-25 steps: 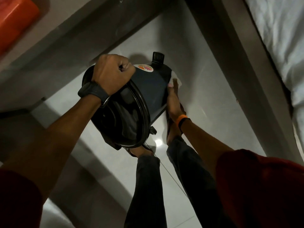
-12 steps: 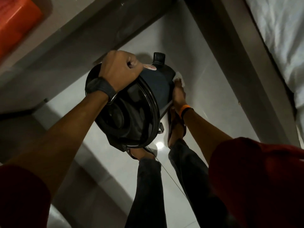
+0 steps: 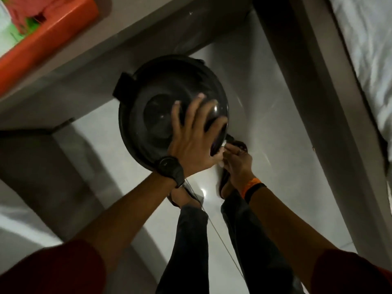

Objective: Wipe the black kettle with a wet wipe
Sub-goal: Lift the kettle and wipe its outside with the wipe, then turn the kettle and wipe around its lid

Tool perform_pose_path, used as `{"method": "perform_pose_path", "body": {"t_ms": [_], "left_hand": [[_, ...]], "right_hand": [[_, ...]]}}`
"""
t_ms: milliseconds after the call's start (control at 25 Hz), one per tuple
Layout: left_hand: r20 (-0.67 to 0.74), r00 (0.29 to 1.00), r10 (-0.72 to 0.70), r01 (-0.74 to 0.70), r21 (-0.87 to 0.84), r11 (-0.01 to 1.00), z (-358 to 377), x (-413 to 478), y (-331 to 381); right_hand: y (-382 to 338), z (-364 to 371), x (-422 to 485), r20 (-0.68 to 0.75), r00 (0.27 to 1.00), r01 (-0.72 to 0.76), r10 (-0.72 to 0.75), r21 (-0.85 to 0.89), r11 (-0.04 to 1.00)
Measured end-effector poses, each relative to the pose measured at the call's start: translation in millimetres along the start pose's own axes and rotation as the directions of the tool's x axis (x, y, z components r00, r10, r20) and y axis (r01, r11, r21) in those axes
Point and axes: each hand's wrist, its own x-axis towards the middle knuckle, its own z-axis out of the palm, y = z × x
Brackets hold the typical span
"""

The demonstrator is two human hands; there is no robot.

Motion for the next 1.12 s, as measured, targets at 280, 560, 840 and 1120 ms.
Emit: {"method": "perform_pose_path", "body": {"t_ms": [280,560,840,1120], "left_hand": [[0.185,0.980,-0.067,0.064,0.018,0.998,34.9,-36.5,35.2],[0.098,0.982,-0.160,0.170,-0.106,0.980,1.4,-40.3,20.4],[-0.154,0.847,-0.509,0.484,-0.173,0.858,-119.2,-48.4,-90.2],[-0.114,0.722,-0.683,0.675,-0.102,0.730,-181.7,-28.6,-163.6]], "right_hand": [[-19.3,-23.0,11.3,-0.006,0.958,0.220,-0.285,-0.623,0.750],[-17.2,-81.5,-12.8,0.088,0.942,0.249,-0.324,-0.832,0.497],[-39.9,-63.7,-71.2,0.276,0.916,0.374,-0.291,-0.850,0.370],[-62.9,33.2,-86.9,0.662,0.610,0.731,-0.435,-0.682,-0.012]]}}
